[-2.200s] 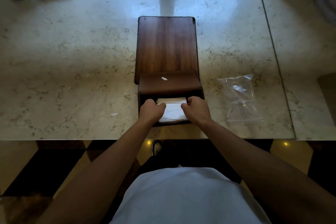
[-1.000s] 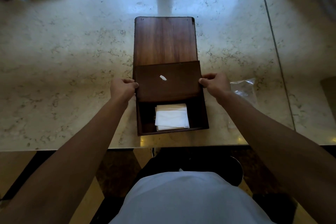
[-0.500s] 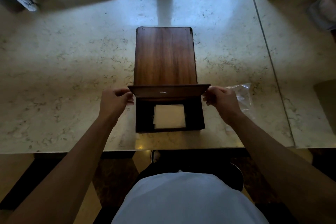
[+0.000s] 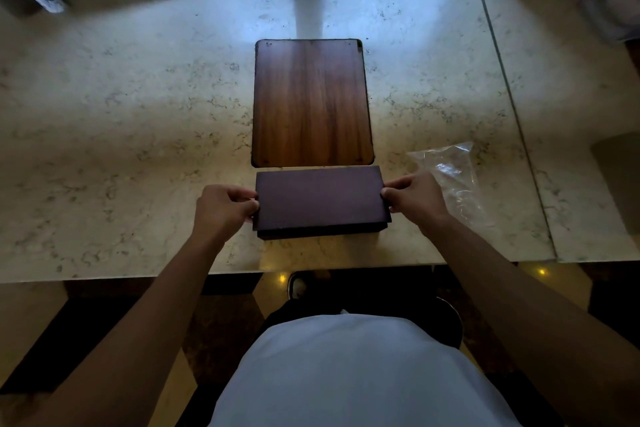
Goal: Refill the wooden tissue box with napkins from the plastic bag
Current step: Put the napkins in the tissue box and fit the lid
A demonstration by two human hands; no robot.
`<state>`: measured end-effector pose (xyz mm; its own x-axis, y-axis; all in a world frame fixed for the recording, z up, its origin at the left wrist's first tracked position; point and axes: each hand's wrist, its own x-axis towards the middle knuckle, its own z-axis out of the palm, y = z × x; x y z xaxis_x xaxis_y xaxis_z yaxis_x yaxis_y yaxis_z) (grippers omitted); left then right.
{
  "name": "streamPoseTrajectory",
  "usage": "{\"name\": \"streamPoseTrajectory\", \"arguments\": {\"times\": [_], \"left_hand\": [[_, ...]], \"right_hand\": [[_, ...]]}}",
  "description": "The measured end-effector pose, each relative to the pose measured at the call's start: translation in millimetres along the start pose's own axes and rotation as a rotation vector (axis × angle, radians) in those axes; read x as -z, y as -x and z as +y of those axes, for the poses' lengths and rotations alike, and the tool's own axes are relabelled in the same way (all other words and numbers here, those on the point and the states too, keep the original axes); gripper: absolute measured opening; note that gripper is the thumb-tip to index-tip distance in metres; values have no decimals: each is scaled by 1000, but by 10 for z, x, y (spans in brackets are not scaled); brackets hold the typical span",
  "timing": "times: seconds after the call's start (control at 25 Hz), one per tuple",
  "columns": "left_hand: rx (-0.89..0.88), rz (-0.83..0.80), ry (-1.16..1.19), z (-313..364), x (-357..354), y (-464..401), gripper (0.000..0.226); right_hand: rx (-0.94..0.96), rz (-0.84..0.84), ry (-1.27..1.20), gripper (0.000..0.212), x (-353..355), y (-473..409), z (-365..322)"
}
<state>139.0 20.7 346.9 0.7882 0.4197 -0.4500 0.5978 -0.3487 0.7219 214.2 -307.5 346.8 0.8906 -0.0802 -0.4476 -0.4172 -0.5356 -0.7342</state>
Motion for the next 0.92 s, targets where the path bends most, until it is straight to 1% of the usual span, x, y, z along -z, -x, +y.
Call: {"name": "streamPoseTrajectory", "arguments": {"times": [0.12,0.24,0.32,0.4,0.48,0.56,0.6,0.64,0.68,0.76,0.84,0.92], "left_hand": [[3,54,-41,-21,-28,1,18],[21,99,-74,-27,-68,-5,14],[16,89,-85,-33,-89,-3,14],[14,68,-97,-43,-91,-10,25],[22,49,-99,-59,-75,-25,28],[24,33,-71,-76,-61,-52,22],[35,22,-46,-77,-59,-63,15],[60,9,-17,-69,-60,-72,7],[104,-16,18,-50,-69,-81,4],[249,-107,129,-11,-126,-111,25],[366,-182,226,64,-207,-121,41],[421,-187,230,131,-262,-134,52]], "right_hand": [[1,55,122,12,-28,-30,-16],[17,58,186,10,-45,-33,-24],[42,56,240,11,-56,-19,-27],[71,56,296,14,-64,-13,-29],[108,52,360,18,-72,-2,-26],[123,58,378,22,-75,-1,-14],[116,65,373,25,-77,-7,-5],[95,72,355,28,-82,-18,1],[50,75,306,31,-92,-35,3],[-130,18,95,38,-125,-50,-7],[-343,-129,-88,47,-145,-46,-42],[-429,-293,-99,59,-106,-62,-102]]}}
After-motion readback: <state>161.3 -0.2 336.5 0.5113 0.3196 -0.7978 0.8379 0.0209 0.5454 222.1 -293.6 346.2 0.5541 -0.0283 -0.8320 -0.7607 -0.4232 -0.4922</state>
